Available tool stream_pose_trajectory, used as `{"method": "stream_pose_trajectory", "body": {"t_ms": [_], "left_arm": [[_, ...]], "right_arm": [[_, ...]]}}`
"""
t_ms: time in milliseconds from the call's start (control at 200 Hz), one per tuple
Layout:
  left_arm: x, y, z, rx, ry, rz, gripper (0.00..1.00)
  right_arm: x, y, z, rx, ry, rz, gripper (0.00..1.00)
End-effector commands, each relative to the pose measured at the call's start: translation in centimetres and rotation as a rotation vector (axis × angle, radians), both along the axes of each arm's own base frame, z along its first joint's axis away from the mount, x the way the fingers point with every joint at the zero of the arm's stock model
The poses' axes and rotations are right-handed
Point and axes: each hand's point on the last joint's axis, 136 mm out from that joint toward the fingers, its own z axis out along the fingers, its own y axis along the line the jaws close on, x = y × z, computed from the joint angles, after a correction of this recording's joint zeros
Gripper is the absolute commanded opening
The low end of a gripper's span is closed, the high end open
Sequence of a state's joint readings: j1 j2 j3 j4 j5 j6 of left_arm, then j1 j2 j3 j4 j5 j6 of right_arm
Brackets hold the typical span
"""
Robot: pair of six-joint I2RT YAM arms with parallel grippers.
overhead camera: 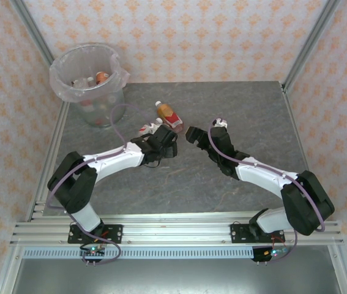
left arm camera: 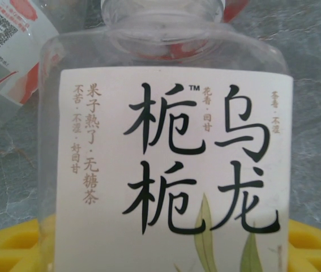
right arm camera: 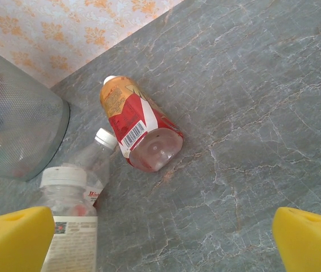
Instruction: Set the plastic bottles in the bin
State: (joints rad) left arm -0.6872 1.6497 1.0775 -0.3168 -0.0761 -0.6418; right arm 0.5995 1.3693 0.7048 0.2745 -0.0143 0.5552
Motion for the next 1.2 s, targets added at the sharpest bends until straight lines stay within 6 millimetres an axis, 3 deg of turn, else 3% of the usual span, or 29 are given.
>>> {"method": "stream_pose_trajectory", "body": {"t_ms": [0,150,360,586,926,1196], "left_arm": [[0.0,-1.0,2.7,-0.055,-0.076,-0.048,0.0],[-0.3,-0.7,5.8,-0.077,-0.14,-0.066,0.0],[-0.6,-1.5,8.8,-0.15,-0.188,-0.123,0.0],[0.1,-0.9,12.8,-0.177,-0.283,-0.138,0.0],[2.1,1.7,17.9,-0.156,-0.403,-0.104,0.0],[3.7,5.3,22.1,-0.133,-0.506,-0.03,0.0]], "right_arm": [[0.3,-0.3,1.3,-0.015,-0.033,-0.011,0.99],[0.3,0.0,1.4,-0.014,-0.036,0.002,0.99],[0.3,-0.1,3.2,0.032,-0.11,0.001,0.99],[-0.2,1.0,3.7,0.019,-0.127,0.086,0.99],[-0.7,3.1,6.0,0.033,-0.194,0.19,0.99],[-1.3,5.4,7.6,-0.003,-0.255,0.261,0.99]]}}
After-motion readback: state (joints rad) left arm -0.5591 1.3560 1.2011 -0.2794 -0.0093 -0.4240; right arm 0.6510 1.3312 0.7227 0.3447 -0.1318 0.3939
